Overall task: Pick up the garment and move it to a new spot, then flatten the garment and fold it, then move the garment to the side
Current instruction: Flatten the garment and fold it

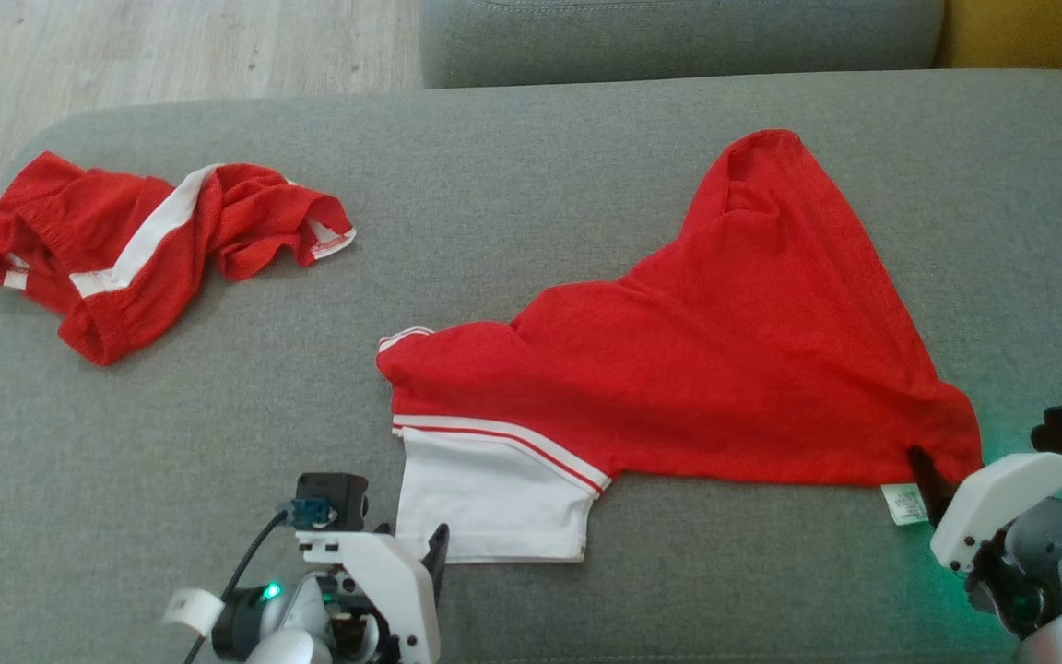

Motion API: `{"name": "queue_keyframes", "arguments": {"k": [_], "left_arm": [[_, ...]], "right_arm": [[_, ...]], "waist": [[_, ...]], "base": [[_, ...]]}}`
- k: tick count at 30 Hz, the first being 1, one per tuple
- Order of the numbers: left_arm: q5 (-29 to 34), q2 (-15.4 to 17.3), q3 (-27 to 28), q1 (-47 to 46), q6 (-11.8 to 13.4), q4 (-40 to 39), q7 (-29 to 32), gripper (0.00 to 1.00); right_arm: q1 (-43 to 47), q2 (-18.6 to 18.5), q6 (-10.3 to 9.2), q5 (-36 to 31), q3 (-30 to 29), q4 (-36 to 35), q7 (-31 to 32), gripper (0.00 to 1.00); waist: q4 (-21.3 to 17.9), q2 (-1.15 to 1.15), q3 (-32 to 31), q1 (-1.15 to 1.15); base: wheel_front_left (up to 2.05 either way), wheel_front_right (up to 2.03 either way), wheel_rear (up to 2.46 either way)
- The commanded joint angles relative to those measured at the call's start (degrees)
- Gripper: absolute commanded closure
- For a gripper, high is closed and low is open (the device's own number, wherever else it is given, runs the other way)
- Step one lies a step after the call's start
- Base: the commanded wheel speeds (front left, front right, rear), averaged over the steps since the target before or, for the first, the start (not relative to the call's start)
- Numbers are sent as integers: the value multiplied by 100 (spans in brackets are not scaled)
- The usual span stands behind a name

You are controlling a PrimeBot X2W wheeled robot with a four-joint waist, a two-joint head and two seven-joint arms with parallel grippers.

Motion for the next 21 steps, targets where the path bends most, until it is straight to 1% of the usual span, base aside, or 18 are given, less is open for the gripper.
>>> {"name": "queue_keyframes", "arguments": {"k": [1,5,10,11,12,13,14,18,21], "left_arm": [[57,87,197,-280,65,-74,-29,0],[0,93,189,-285,53,59,57,0],[-117,77,62,-316,-101,224,210,0],[-156,69,33,-322,-140,233,225,15],[-171,64,-1,-333,-170,246,240,47],[-180,61,-20,-344,-184,256,243,74],[-189,59,-28,-353,-189,262,228,100],[-229,91,99,-376,-138,217,-32,100],[-337,153,256,-353,-148,46,-218,100]], "right_arm": [[-161,-57,44,77,231,-13,67,0],[-159,-68,44,125,295,68,85,0],[-165,-73,44,247,472,175,210,0],[-166,-81,44,287,504,176,212,6],[-169,-85,44,331,530,178,207,35],[-170,-88,44,365,556,181,199,60],[-177,-90,44,402,583,160,145,100],[-203,-114,44,629,658,52,-196,100],[-176,-169,44,838,725,-114,-439,100]], "waist": [[-3,0,-7,0],[-11,0,-8,0],[-26,0,59,0],[-28,0,73,0],[-29,0,84,0],[-31,0,90,0],[-32,0,88,0],[-38,0,-12,0],[-32,0,-141,0]], "base": [[0,0,0],[0,0,0],[0,0,0],[0,0,0],[0,0,0],[0,0,0],[0,0,0],[0,0,0],[0,0,0]]}}
